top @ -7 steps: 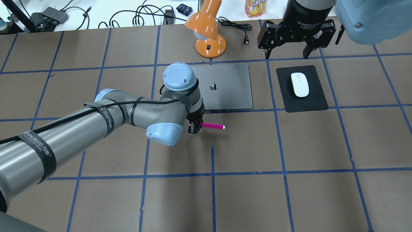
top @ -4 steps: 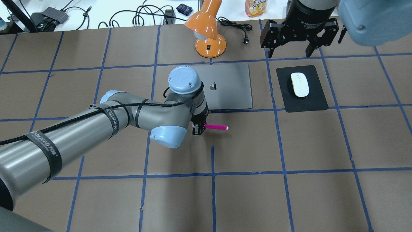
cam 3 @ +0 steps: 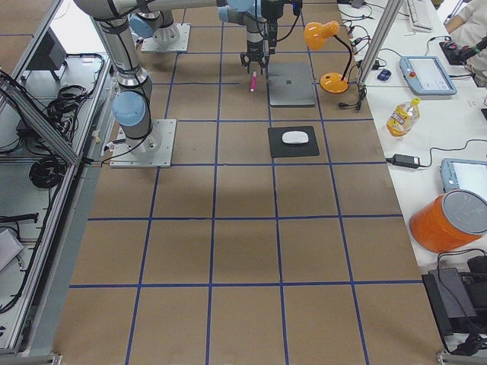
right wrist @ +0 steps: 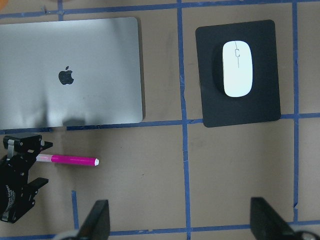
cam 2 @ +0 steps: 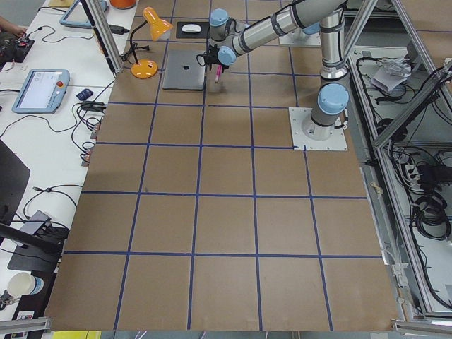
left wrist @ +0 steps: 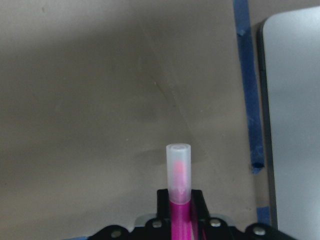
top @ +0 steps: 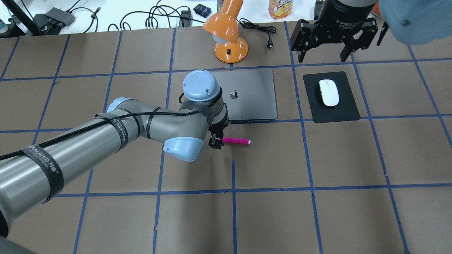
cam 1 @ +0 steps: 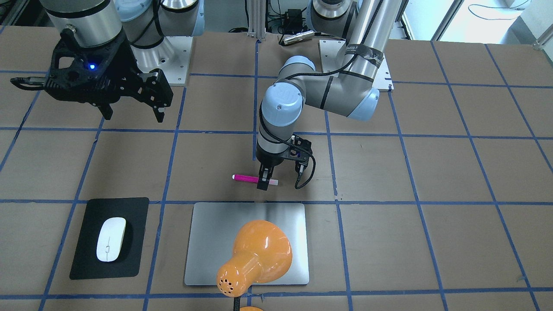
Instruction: Place pen and mouse around notebook
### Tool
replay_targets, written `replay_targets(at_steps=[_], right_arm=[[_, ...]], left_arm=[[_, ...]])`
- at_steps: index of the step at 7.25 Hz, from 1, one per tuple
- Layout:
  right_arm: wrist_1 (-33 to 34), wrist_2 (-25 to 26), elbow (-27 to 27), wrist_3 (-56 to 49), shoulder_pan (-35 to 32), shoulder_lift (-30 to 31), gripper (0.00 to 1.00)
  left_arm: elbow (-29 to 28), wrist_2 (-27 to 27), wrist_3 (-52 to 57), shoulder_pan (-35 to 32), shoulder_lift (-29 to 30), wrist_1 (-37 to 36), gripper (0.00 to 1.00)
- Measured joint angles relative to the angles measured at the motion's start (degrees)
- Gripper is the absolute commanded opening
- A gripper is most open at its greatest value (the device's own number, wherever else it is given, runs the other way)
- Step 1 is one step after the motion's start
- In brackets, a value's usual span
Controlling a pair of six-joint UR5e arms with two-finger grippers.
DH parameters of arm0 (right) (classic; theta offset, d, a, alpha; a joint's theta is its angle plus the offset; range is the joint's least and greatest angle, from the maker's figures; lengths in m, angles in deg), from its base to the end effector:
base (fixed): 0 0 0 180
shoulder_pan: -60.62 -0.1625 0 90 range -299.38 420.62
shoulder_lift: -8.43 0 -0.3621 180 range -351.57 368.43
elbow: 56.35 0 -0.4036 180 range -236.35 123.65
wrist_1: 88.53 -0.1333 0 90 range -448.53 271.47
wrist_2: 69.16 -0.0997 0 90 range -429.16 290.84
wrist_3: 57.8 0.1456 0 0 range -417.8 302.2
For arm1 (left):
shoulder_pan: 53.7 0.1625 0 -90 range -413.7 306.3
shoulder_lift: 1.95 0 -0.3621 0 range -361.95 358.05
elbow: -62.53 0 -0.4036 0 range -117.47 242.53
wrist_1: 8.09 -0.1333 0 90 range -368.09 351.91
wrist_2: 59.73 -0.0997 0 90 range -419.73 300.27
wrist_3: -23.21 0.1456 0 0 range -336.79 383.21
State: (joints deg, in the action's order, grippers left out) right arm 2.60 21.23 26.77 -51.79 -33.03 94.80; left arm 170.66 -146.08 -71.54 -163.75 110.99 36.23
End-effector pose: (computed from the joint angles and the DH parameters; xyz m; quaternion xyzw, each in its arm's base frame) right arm 0.1662 -0.5269 0.4092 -0.0207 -0.9990 0.0384 0.0002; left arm -0.3247 -0.4739 0.0940 0.6049 -0.7947 -0.0051 0.0510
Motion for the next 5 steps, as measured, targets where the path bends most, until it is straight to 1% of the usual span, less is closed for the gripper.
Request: replay_targets(at_steps=[1, 2, 4, 5], right_arm=[[-0.2, 0.0, 0.0, 0.0, 0.0, 0.0, 1.0], [-0.3, 0.0, 0.0, -0.1, 0.0, 0.0, 1.0], [-0.3, 0.0, 0.0, -0.3, 0.0, 0.0, 1.0], [-0.4, 0.0, 0.0, -0.3, 0.0, 0.0, 1.0]], left_arm=[[-0.3, -0.4, 6.7, 1.0, -0.7, 0.0, 1.0], [-0.5, -1.2, 15.7, 2.9, -1.5, 0.2, 1.0], [-1.0, -2.4, 40.1, 7.3, -4.1, 0.4, 1.0], [-1.0, -2.5, 49.7, 9.6, -5.6, 0.8, 1.0]])
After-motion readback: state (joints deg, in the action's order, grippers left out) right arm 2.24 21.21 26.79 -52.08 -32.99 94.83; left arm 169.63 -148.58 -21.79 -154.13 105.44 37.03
